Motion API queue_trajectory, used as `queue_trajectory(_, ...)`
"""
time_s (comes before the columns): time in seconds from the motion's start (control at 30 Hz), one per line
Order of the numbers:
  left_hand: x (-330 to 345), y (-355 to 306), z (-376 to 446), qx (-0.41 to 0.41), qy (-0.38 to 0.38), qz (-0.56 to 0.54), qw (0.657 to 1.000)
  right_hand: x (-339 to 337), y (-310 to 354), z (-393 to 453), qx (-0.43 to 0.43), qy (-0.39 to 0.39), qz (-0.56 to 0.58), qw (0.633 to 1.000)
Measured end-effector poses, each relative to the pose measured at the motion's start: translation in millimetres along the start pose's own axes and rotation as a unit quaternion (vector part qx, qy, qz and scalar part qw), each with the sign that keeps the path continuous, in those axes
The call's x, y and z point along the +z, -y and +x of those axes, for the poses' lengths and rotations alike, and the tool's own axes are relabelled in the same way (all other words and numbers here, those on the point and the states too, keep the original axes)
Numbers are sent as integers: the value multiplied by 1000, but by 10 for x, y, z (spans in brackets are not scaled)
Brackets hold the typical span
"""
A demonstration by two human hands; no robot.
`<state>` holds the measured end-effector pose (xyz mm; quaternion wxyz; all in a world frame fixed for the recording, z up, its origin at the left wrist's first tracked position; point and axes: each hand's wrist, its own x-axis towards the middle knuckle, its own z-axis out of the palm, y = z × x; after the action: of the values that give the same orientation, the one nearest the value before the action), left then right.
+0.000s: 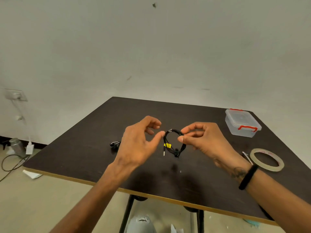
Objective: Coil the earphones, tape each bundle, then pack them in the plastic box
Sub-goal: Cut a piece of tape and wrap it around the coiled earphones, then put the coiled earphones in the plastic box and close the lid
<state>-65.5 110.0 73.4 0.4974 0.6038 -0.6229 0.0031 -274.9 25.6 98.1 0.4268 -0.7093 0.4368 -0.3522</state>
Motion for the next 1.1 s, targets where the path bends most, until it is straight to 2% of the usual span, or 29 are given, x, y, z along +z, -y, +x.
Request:
queue_trajectory(0.1, -185, 268, 15, -85, -43, -37, 995, 152, 30, 280, -10, -1, -22, 1000)
queue_trajectory(0.23, -405, 684, -36, -170, -70, -16, 983, 462, 77, 661, -29, 22, -25, 999)
queue_trajectory(0.37, -502, 1031, -142, -204, -83, 28, 975, 864, 78, 962, -84, 10, -60, 995)
queue_trajectory(0.47, -499, 1212, -230, -219, -86, 49, 971, 1171, 6, 1090, -158, -18, -97, 982)
queue_trajectory(0.6, -491, 1324, -244, -210, -88, 60, 972, 1449, -168, 1124, -263, -18, -177, 948)
queue_trajectory(0.8, -370, 1265, -46, -144, -81, 99, 981, 1454, -332, 1095, -274, 85, -292, 912)
queue_trajectory(0.97, 9, 1016, 345, -93, -40, 86, 991, 1044, -269, 1093, -307, 78, -378, 870)
queue_trajectory(1.1, 548, 629, 781, -89, 20, 10, 996, 368, -319, 1128, -261, 35, -410, 874)
